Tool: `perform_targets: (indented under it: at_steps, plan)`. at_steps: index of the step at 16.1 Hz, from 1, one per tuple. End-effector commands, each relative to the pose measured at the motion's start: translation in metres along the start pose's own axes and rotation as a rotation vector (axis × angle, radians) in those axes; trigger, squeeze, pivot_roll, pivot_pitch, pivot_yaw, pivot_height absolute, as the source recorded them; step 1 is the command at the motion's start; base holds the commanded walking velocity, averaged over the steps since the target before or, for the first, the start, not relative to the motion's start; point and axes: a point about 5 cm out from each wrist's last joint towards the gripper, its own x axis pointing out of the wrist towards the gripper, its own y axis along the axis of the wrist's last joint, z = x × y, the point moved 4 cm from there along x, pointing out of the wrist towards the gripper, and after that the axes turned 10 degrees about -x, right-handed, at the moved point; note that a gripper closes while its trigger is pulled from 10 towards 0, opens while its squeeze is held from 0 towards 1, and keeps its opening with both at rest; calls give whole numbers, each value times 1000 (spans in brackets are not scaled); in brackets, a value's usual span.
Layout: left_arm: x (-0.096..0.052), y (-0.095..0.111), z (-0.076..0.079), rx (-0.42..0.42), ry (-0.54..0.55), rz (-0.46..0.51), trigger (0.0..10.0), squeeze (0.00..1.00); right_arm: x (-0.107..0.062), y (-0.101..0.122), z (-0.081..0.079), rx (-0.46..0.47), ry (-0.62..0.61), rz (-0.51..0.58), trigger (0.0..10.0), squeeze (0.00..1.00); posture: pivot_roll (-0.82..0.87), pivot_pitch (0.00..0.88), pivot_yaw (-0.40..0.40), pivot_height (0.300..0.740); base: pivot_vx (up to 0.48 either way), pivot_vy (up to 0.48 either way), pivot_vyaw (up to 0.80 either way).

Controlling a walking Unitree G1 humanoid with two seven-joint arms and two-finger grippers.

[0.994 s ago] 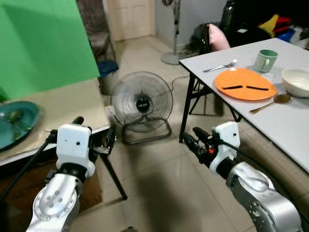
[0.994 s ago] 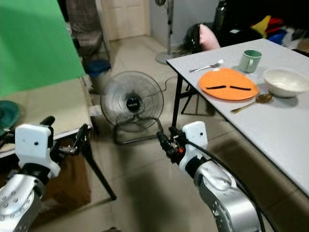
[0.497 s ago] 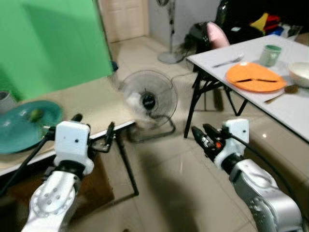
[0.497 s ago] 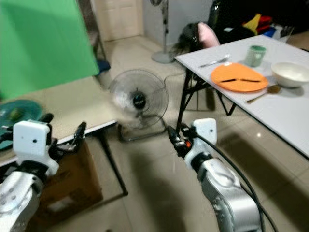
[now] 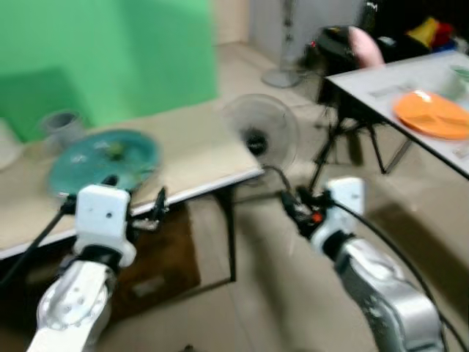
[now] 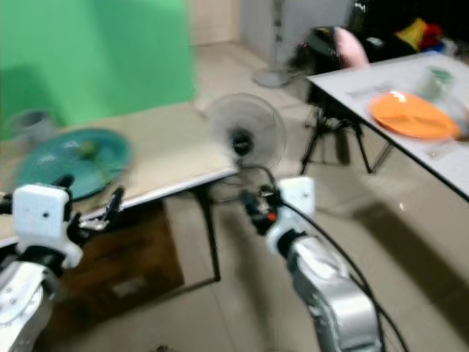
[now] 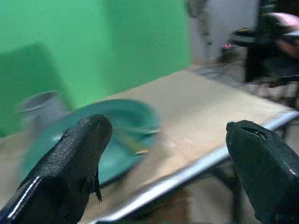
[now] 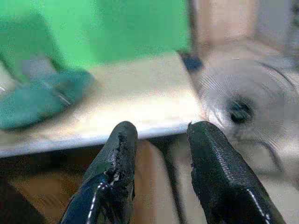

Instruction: Setting the table

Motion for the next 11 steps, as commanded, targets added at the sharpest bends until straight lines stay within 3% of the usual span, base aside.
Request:
perform_targets:
  at_steps: [1,7,11]
  plan:
    - [0,2,2,0,-3,5,10000,0,-2,-4,6,5,-17,-17,10000,0,-14,6,52,740,0,322,0]
    - [0,9,0,-68,43,44,10000,0,3,-1,-6,-12,56,-18,10000,0,5,4,41,740,0,53,0]
    - [-2,8,2,-49,34,36,10000,0,8,-1,-11,-25,90,-17,10000,0,16,0,30,740,0,0,800]
